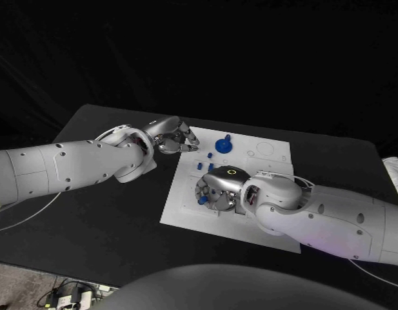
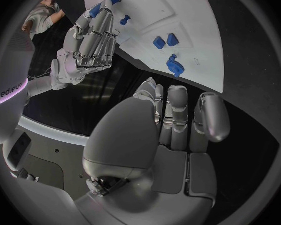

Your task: Assemble the parts on the task board

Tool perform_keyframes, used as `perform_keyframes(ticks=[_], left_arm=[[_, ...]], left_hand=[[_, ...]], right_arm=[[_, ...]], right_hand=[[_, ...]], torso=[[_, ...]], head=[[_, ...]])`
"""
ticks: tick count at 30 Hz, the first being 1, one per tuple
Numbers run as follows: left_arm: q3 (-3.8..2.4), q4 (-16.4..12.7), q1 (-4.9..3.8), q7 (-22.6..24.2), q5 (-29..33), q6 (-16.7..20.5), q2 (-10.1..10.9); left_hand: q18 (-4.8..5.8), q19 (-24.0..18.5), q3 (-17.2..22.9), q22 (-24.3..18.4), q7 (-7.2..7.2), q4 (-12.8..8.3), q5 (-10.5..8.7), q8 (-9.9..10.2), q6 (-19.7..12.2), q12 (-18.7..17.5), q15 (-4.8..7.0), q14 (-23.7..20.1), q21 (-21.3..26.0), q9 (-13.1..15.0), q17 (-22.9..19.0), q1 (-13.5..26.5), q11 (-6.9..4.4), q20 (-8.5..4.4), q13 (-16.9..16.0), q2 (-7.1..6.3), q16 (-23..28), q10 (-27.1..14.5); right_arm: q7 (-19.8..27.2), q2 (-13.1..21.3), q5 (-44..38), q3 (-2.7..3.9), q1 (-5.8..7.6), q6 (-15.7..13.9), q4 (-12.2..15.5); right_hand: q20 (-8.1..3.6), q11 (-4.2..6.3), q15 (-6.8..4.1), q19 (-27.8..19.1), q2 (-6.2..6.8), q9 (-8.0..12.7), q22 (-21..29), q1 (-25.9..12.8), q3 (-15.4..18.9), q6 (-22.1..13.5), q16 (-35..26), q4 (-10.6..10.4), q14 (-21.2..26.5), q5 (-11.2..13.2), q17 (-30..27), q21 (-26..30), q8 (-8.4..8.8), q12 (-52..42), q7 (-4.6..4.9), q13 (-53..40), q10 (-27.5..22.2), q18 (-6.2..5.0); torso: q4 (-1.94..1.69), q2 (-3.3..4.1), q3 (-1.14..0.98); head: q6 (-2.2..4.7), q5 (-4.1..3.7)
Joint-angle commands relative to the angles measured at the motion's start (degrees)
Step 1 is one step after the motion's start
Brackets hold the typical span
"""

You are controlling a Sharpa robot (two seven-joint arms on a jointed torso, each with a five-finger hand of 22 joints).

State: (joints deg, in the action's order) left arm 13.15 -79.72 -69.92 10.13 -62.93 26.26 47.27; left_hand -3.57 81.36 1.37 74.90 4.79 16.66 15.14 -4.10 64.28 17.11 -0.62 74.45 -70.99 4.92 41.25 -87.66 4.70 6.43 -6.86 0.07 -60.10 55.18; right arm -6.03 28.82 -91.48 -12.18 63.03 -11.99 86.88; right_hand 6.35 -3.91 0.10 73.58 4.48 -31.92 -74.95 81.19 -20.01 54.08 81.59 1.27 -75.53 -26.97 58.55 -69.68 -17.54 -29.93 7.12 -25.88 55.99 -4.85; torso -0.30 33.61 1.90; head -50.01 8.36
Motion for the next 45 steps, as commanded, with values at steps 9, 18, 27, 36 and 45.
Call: perform_keyframes(ticks=[9, 18, 27, 36, 45], left_arm=[[-0.03, -0.06, 0.09, -0.65, -0.25, -1.44, -0.14], [-0.03, -0.03, 0.09, -0.93, -0.25, -1.67, -0.15], [-0.03, -0.07, 0.09, -1.13, -0.25, -1.77, -0.2], [-0.04, -0.34, 0.09, -1.26, -0.21, -1.6, 0.05], [-0.03, -0.48, 0.1, -0.27, 0.3, -0.45, 0.23]], left_hand=[[-0.51, -0.14, 0.5, 9.63, 0.21, 0.08, 0.39, -0.22, 0.38, 0.22, -0.02, -0.36, 0.55, -0.03, -0.24, -0.66, 0.29, 0.21, 0.13, -0.04, 0.33, 0.08], [-0.51, -0.14, 0.5, 9.63, 0.21, 0.08, 0.39, -0.22, 0.38, 0.22, -0.02, -0.36, 0.55, -0.03, -0.24, -0.66, 0.29, 0.21, 0.13, -0.04, 0.33, 0.08], [-0.5, -0.14, 0.53, 9.63, 0.24, 0.09, 0.41, -0.22, 0.38, 0.22, -0.04, -0.41, 0.55, -0.03, -0.32, -0.67, 0.32, 0.23, 0.14, -0.04, 0.39, 0.08], [-0.51, -0.18, 0.55, 9.62, 0.3, 0.12, 0.41, -0.22, 0.38, 0.22, -0.08, -0.45, 0.62, -0.03, -0.34, -0.63, 0.36, 0.25, 0.16, -0.04, 0.4, 0.08], [-0.5, -0.17, 0.56, 9.63, 0.31, 0.13, 0.41, -0.22, 0.39, 0.21, -0.09, -0.46, 0.59, -0.03, -0.34, -0.62, 0.36, 0.26, 0.17, -0.05, 0.41, 0.06]], right_arm=[[-0.62, -0.28, -1.46, 0.01, -0.38, 0.22, -0.38], [-1.09, -0.13, -1.54, 0.01, -0.44, 0.98, -0.31], [-1.15, 0.72, -2.28, 0.01, -0.48, -1.18, 0.24], [4.04, 6.29, -0.35, 0.5, 0.32, -12.69, 4.79], [9.17, 19.65, 9.05, 0.64, 7.21, -17.84, 15.3]], right_hand=[[0.14, 0.1, 0.09, -0.54, 0.21, -2.45, -7.94, -0.21, -0.23, 0.24, -0.12, 0.19, 0.18, -0.2, -0.31, 0.31, 0.22, 0.52, 0.34, 0.12, -0.21, -0.53], [0.95, -1.24, 1.31, -2.05, 1.45, 1.16, -7.35, -1.57, -1.06, -8.72, -0.93, 0.05, 1.69, 4.19, -2.31, 2.22, 7.32, 2.46, 0.38, 0.39, -3.83, -0.82], [2.94, -3.48, 3.28, -4.01, 2.55, 5.89, -6.65, -3.26, 0.52, -15.87, -1.38, -0.91, 3.62, 10.64, -4.29, 4.95, 12.8, 2.66, -2.69, -1.16, -10.68, -1.32], [3.55, -3.89, 3.71, -5.09, 3.08, 7.8, -6.23, -3.61, 3.13, -16.89, -1.94, -1.88, 5.17, 13.55, -6.19, 6.69, 13.45, 1.12, -3.52, -2.77, -13.3, -1.68], [3.46, -3.38, 3.42, -5.07, 1.87, 8.63, -6.27, -3.2, 3.76, -15.29, -2.09, -3.3, 5.74, 12.82, -6.87, 7.03, 12.61, -1.55, -3.29, -3.87, -11.44, -1.74]], torso=[[0.05, -0.02, -0.01], [0.03, -0.01, 0.0], [-0.02, 0.01, -0.02], [-0.01, -0.02, -0.07], [0.21, -0.05, 0.07]], head=[[0.01, -0.03], [0.01, -0.06], [0.01, -0.11], [0.01, 0.06], [0.01, -0.66]])
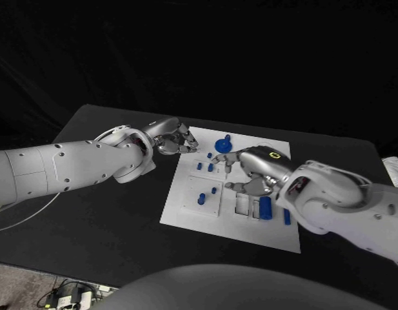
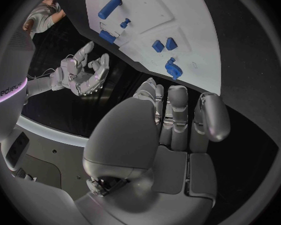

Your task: Assemble the parts on the task board

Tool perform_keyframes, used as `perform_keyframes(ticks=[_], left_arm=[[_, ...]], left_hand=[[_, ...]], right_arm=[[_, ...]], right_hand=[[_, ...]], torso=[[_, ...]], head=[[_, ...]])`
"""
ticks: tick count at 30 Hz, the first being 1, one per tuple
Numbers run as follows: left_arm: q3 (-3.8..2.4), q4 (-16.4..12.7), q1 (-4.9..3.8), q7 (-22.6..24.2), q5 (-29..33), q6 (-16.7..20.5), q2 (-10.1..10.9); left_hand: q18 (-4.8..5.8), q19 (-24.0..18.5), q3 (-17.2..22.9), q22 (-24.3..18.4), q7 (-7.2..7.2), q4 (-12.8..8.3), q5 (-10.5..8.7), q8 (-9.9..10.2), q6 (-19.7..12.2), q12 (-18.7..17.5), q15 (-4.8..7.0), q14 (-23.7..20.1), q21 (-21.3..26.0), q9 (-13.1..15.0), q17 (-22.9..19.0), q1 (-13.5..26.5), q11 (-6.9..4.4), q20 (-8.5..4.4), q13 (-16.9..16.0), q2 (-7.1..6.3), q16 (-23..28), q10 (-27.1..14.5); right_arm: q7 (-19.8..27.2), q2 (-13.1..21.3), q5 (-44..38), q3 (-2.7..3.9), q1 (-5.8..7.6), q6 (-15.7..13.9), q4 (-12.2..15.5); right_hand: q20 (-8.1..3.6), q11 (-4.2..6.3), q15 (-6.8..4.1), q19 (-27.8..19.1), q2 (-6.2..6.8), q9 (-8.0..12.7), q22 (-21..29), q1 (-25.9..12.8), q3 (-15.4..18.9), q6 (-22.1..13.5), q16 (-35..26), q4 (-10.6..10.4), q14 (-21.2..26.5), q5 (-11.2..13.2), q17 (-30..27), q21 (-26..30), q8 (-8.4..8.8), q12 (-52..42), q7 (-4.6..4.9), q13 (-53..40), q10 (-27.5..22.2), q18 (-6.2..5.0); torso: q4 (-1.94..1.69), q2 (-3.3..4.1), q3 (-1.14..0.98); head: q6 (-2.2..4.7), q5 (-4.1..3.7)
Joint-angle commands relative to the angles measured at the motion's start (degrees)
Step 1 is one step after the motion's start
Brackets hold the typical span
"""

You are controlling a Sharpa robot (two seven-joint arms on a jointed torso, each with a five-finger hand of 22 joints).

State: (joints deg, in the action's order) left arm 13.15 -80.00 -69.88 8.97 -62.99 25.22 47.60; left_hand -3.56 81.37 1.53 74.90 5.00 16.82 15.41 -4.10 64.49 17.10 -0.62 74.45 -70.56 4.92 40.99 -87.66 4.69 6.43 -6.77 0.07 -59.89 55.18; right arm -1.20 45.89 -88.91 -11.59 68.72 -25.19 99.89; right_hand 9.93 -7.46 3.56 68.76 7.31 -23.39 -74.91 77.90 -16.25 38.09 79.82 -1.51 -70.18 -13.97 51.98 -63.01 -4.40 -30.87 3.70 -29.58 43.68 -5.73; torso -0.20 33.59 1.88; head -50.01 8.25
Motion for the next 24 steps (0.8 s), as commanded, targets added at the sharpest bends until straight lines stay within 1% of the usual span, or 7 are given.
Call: perform_keyframes(ticks=[1, 6, 11, 13, 15, 16, 24], left_arm=[[-0.03, -0.19, 0.06, 1.12, 0.46, 0.83, -0.13], [-0.03, 0.0, 0.15, 2.39, 1.19, 2.21, -0.54], [-0.02, 0.09, 0.27, 3.44, 1.79, 3.39, -1.16], [-0.02, 0.0, 0.34, 3.59, 1.9, 3.53, -1.25], [-0.02, -0.09, 0.43, 3.6, 1.99, 3.52, -1.33], [-0.02, -0.12, 0.45, 3.58, 2.01, 3.49, -1.34], [-0.02, -0.24, 0.53, 3.33, 2.09, 3.28, -1.34]], left_hand=[[-0.51, -0.17, 0.41, 9.63, 0.11, -0.03, 0.13, -0.22, 0.18, 0.22, -0.09, -0.47, 0.16, -0.03, -0.07, -0.63, 0.36, 0.27, 0.07, -0.05, 0.2, 0.06], [-0.5, -0.14, 0.43, 9.65, 0.1, -0.03, 0.15, -0.23, 0.2, 0.22, -0.1, -0.43, 0.09, -0.03, 0.06, -0.64, 0.36, 0.28, 0.08, -0.03, 0.11, 0.06], [-0.5, -0.15, 0.47, 9.64, 0.07, -0.03, 0.17, -0.25, 0.24, 0.23, -0.1, -0.44, 0.11, -0.02, 0.04, -0.66, 0.35, 0.29, 0.09, 0.0, 0.12, 0.08], [-0.5, -0.15, 0.53, 9.65, 0.04, -0.04, 0.21, -0.27, 0.28, 0.24, -0.09, -0.46, 0.11, -0.01, 0.03, -0.69, 0.33, 0.3, 0.1, 0.03, 0.12, 0.11], [-0.51, -0.18, 0.6, 9.63, 0.0, -0.04, 0.28, -0.29, 0.33, 0.26, -0.08, -0.46, 0.16, 0.0, 0.07, -0.74, 0.31, 0.3, 0.11, 0.06, 0.09, 0.15], [-0.51, -0.18, 0.6, 9.63, 0.0, -0.04, 0.28, -0.29, 0.33, 0.26, -0.08, -0.46, 0.16, 0.0, 0.07, -0.74, 0.31, 0.3, 0.11, 0.06, 0.09, 0.15], [-0.51, -0.17, 0.64, 9.64, 0.01, -0.03, 0.33, -0.31, 0.36, 0.28, -0.08, -0.49, 0.14, 0.01, 0.03, -0.76, 0.31, 0.31, 0.12, 0.08, 0.11, 0.18]], right_arm=[[4.51, 4.05, 8.01, 0.02, 2.39, -4.66, 3.26], [2.94, 11.08, 17.29, -0.32, 6.79, -2.32, 6.77], [-4.67, 15.77, 28.11, -1.06, 9.15, 6.41, 7.58], [-9.01, 16.48, 30.77, -1.33, 9.46, 10.87, 7.25], [-15.72, 16.55, 32.34, -1.6, 9.63, 17.5, 6.36], [-17.98, 16.37, 32.61, -1.66, 9.62, 19.35, 6.02], [-32.12, 12.44, 33.48, -1.89, 9.27, 29.93, 1.76]], right_hand=[[-0.19, 0.37, -0.19, -0.28, -1.18, 0.15, -6.29, -0.03, 0.01, 1.22, -0.37, -0.85, 0.49, -0.27, -0.43, 0.44, -0.77, -1.04, 0.35, -0.27, 1.56, -0.87], [-1.37, 2.81, -1.99, -4.01, -3.04, -0.12, -4.84, -1.55, -0.3, 7.03, -3.16, -3.49, 4.78, -1.42, -6.57, 5.4, -3.53, -4.99, 2.56, -1.37, 8.03, -1.87], [-2.47, 4.59, -2.8, -17.41, -4.47, -2.14, -0.33, -3.71, 0.58, 13.89, -9.82, -5.94, 15.05, -1.65, -18.0, 21.17, -8.58, -10.71, 3.36, -4.57, 14.02, -4.36], [-2.49, 4.96, -2.89, -19.61, -4.3, -2.15, -0.04, -4.35, 1.5, 13.0, -4.6, -6.45, 8.4, -0.98, -6.18, 23.49, -8.67, -18.74, 3.1, -11.86, 17.25, -4.49], [-3.13, 5.47, -3.04, -11.45, -4.82, -2.67, -3.58, -9.44, 4.47, 13.57, 7.89, -10.05, -13.02, 0.97, 27.46, 14.1, -9.69, -53.29, 2.79, -52.12, 41.11, -2.77], [-3.18, 5.3, -3.14, -7.76, -5.02, -2.97, -4.85, -11.65, 5.55, 13.9, 9.54, -11.59, -17.37, 1.27, 34.26, 9.75, -10.14, -57.67, 2.7, -58.16, 44.84, -2.04], [-4.76, 6.39, -5.04, 10.85, -6.59, -6.52, -10.43, -21.86, 10.45, 18.67, 10.18, -14.51, -19.82, 2.71, 38.02, -13.28, -13.65, -59.13, 1.0, -60.42, 46.32, 2.1]], torso=[[0.11, -0.04, 0.1], [0.09, -0.15, 0.31], [0.24, -0.4, 0.74], [0.26, -0.39, 0.72], [0.32, -0.39, 0.69], [0.3, -0.42, 0.72], [0.22, -0.38, 0.73]], head=[[0.01, -0.66], [0.01, -2.34], [0.01, -3.97], [0.01, -4.48], [0.01, -4.82], [0.01, -4.93], [0.01, -5.12]])
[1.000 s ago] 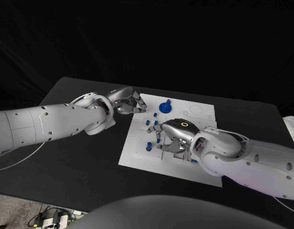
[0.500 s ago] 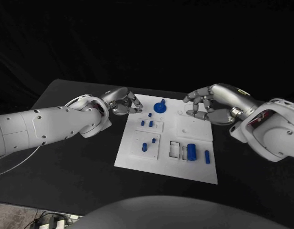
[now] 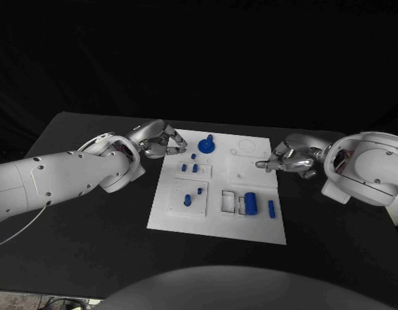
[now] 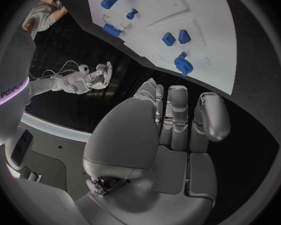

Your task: Assemble the parts on the task board

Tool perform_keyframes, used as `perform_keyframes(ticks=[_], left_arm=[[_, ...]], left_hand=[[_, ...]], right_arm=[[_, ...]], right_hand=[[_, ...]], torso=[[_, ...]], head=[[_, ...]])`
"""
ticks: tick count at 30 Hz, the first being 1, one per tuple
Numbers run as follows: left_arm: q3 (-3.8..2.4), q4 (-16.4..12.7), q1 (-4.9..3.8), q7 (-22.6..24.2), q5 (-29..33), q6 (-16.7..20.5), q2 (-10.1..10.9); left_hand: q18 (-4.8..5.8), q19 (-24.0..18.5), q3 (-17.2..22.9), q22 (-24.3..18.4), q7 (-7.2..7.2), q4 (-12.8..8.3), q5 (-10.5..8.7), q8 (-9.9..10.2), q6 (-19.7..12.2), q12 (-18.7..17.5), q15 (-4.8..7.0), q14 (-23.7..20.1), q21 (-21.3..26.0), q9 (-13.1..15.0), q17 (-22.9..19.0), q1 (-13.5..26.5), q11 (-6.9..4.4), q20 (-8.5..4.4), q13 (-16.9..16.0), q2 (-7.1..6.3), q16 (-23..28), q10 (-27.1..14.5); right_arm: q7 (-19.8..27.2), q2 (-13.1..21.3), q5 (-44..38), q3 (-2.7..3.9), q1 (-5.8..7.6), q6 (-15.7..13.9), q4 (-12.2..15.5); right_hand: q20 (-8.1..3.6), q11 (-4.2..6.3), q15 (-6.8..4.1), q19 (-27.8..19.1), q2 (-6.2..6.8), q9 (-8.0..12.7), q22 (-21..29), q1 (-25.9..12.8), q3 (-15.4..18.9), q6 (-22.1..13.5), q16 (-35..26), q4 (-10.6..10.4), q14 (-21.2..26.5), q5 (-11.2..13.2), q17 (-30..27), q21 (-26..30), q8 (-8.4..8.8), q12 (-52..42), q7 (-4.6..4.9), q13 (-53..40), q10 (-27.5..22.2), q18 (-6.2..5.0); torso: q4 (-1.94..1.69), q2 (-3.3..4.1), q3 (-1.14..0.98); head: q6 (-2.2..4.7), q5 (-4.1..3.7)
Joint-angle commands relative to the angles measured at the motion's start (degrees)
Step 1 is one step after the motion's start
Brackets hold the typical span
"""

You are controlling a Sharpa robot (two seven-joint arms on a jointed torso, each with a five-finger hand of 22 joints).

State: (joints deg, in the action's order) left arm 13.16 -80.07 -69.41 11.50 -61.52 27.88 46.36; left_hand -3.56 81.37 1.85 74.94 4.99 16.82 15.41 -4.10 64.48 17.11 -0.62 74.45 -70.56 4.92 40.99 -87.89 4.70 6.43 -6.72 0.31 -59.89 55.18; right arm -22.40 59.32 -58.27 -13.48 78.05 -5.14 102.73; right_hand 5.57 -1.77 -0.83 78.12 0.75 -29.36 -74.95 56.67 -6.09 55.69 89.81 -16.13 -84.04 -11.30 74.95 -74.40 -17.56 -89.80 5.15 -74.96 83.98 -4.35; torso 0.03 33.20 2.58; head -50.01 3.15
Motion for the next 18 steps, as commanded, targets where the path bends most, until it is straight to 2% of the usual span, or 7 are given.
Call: perform_keyframes(ticks=[1, 5, 10, 14, 18], left_arm=[[-0.04, -0.17, 0.07, 0.74, 0.61, 0.55, -0.12], [-0.04, -0.08, 0.08, 0.68, 0.62, 0.36, -0.25], [-0.04, -0.08, 0.08, 0.76, 0.63, 0.34, -0.35], [-0.04, -0.12, 0.08, 0.67, 0.63, 0.2, -0.34], [-0.04, -0.17, 0.09, 0.62, 0.63, 0.12, -0.28]], left_hand=[[-0.51, -0.17, 0.32, 9.6, 0.01, -0.03, 0.33, -0.31, 0.37, 0.28, -0.08, -0.49, 0.14, 0.01, 0.03, -0.53, 0.3, 0.31, 0.08, -0.15, 0.11, 0.18], [-0.49, -0.14, 0.39, 9.62, 0.02, -0.03, 0.42, -0.34, 0.44, 0.3, -0.09, -0.48, 0.08, 0.03, 0.1, -0.55, 0.31, 0.32, 0.09, -0.11, 0.06, 0.23], [-0.49, -0.13, 0.43, 9.62, 0.03, -0.02, 0.47, -0.35, 0.46, 0.33, -0.09, -0.46, 0.07, 0.03, 0.17, -0.55, 0.32, 0.32, 0.1, -0.08, 0.01, 0.28], [-0.5, -0.14, 0.47, 9.62, 0.05, -0.01, 0.54, -0.37, 0.49, 0.41, -0.11, -0.49, 0.09, 0.04, 0.09, -0.53, 0.35, 0.34, 0.09, -0.07, 0.04, 0.44], [-0.5, -0.14, 0.47, 9.62, 0.05, -0.01, 0.54, -0.37, 0.49, 0.41, -0.11, -0.49, 0.09, 0.04, 0.09, -0.53, 0.35, 0.34, 0.09, -0.07, 0.04, 0.44]], right_arm=[[-11.65, -1.69, 2.87, -0.01, -0.08, 10.51, -1.7], [-13.57, -4.86, 2.88, -0.02, -0.11, 13.47, -4.42], [-14.77, -8.87, 2.79, -0.03, -0.32, 17.31, -8.06], [-15.43, -11.86, 1.98, -0.03, -1.28, 19.79, -10.76], [-15.98, -14.39, 1.21, -0.03, -2.21, 21.86, -13.07]], right_hand=[[-0.71, 1.02, -0.95, 2.4, -0.12, -0.85, -10.72, -0.66, 0.35, 1.74, 0.19, 0.23, -5.96, -0.3, 15.05, -3.04, -0.71, -0.2, -0.77, -15.04, 6.02, 0.97], [-1.56, 1.77, -1.79, 4.32, -0.22, -1.43, -11.42, -0.96, 0.63, 3.59, 0.19, 0.49, -5.96, -0.78, 15.05, -5.5, -0.86, -0.2, -1.58, -15.04, 6.02, 1.54], [-1.93, 2.07, -2.13, 4.63, -0.32, -1.46, -11.51, -1.57, 0.92, 4.51, 0.19, 0.39, -5.96, -0.54, 15.05, -5.91, -0.51, -0.2, -1.86, -15.04, 6.02, 1.63], [-2.2, 2.25, -2.36, 4.67, -0.49, -1.21, -11.5, -2.38, 1.3, 5.27, 0.19, 0.29, -5.96, 0.6, 15.05, -5.99, 0.19, -0.2, -2.02, -15.04, 6.02, 1.63], [-2.35, 2.32, -2.46, 4.76, -0.49, -0.77, -11.52, -2.99, 1.72, 5.53, 0.19, 0.38, -5.96, 2.08, 15.05, -6.11, 1.17, -0.2, -2.0, -15.04, 6.02, 1.66]], torso=[[-0.03, 0.02, 0.04], [-0.02, 0.02, 0.04], [-0.04, 0.02, 0.05], [0.0, -0.02, 0.03], [0.05, 0.02, 0.03]], head=[[0.01, -0.03], [0.01, -0.12], [0.01, -0.11], [0.01, 0.2], [0.01, 0.17]])
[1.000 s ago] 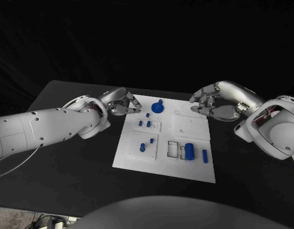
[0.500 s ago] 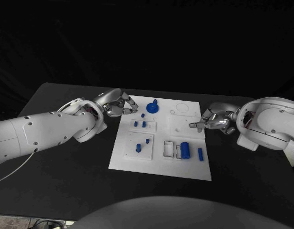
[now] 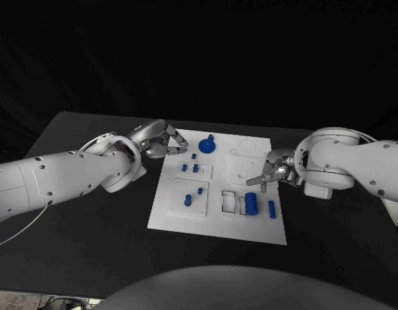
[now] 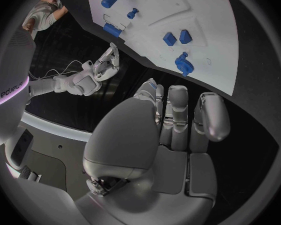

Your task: Assemble the parts on the task board

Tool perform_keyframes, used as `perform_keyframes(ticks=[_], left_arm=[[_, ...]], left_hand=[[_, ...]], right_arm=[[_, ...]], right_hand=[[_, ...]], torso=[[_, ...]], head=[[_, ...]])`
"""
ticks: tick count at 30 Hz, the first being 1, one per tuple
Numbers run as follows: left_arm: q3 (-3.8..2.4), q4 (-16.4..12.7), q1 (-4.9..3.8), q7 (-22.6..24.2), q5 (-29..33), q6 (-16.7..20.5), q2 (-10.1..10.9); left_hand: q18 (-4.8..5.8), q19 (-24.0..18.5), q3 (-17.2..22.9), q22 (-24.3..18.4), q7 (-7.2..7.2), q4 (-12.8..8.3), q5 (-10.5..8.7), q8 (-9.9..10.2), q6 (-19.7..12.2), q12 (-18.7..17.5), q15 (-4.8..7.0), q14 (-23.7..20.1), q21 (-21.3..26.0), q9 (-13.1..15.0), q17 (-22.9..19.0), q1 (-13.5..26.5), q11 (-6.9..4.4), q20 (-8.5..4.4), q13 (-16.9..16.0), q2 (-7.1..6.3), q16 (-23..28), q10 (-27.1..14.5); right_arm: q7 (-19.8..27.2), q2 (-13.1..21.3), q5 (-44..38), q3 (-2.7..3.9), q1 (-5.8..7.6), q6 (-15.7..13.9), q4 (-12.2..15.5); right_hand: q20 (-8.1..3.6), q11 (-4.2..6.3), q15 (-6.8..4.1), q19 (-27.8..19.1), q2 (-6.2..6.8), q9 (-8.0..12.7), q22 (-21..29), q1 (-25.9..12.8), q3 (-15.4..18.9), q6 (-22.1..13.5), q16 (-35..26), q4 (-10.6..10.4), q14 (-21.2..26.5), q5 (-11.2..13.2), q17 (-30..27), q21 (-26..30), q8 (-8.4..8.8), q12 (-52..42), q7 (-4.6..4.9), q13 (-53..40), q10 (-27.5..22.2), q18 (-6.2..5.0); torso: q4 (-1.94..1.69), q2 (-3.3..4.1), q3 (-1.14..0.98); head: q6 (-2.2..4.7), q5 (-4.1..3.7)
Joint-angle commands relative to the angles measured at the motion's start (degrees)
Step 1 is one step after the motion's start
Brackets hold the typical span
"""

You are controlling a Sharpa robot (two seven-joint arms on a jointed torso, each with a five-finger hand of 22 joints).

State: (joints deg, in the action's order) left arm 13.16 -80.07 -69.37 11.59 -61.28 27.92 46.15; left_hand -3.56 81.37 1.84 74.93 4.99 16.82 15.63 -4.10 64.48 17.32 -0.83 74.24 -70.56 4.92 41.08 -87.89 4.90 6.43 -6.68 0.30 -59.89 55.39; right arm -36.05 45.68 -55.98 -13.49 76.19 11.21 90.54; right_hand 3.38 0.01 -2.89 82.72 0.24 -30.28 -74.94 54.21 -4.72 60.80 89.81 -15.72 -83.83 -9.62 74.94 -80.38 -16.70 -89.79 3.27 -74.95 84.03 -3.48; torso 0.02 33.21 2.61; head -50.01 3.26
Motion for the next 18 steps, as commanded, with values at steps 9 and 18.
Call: perform_keyframes(ticks=[9, 18], left_arm=[[-0.04, -0.09, 0.04, 0.39, 0.39, -0.17, -0.32], [-0.04, -0.08, 0.06, 0.19, 0.39, -0.45, -0.43]], left_hand=[[-0.49, -0.13, 0.51, 9.65, 0.05, 0.0, 0.36, -0.38, 0.53, 0.26, 0.08, -0.28, 0.06, 0.05, 0.04, -0.51, 0.16, 0.35, 0.04, -0.06, 0.01, 0.34], [-0.49, -0.13, 0.53, 9.64, 0.05, 0.0, 0.39, -0.39, 0.55, 0.3, 0.06, -0.28, 0.07, 0.06, 0.06, -0.49, 0.18, 0.36, 0.04, -0.06, -0.01, 0.42]], right_arm=[[-2.71, -3.77, -1.26, -0.01, -1.92, 7.35, -3.76], [-2.84, -4.94, -0.97, 0.0, -3.35, 7.82, -5.39]], right_hand=[[-0.15, 0.35, -0.31, -0.28, 0.48, 0.78, -11.28, -0.66, 0.84, -0.25, 0.19, 0.63, -6.17, 1.17, 15.06, 0.47, 1.93, -0.21, 0.23, -15.05, 5.97, 0.64], [0.37, -0.45, 0.38, -1.02, 0.31, 1.73, -10.94, -0.93, 1.23, -2.13, 0.19, 1.24, -6.17, 1.63, 15.06, 1.41, 4.52, -0.21, 1.17, -15.05, 5.97, 0.41]], torso=[[0.1, -0.01, 0.05], [0.02, -0.05, 0.01]], head=[[0.01, -0.12], [0.01, 0.0]])
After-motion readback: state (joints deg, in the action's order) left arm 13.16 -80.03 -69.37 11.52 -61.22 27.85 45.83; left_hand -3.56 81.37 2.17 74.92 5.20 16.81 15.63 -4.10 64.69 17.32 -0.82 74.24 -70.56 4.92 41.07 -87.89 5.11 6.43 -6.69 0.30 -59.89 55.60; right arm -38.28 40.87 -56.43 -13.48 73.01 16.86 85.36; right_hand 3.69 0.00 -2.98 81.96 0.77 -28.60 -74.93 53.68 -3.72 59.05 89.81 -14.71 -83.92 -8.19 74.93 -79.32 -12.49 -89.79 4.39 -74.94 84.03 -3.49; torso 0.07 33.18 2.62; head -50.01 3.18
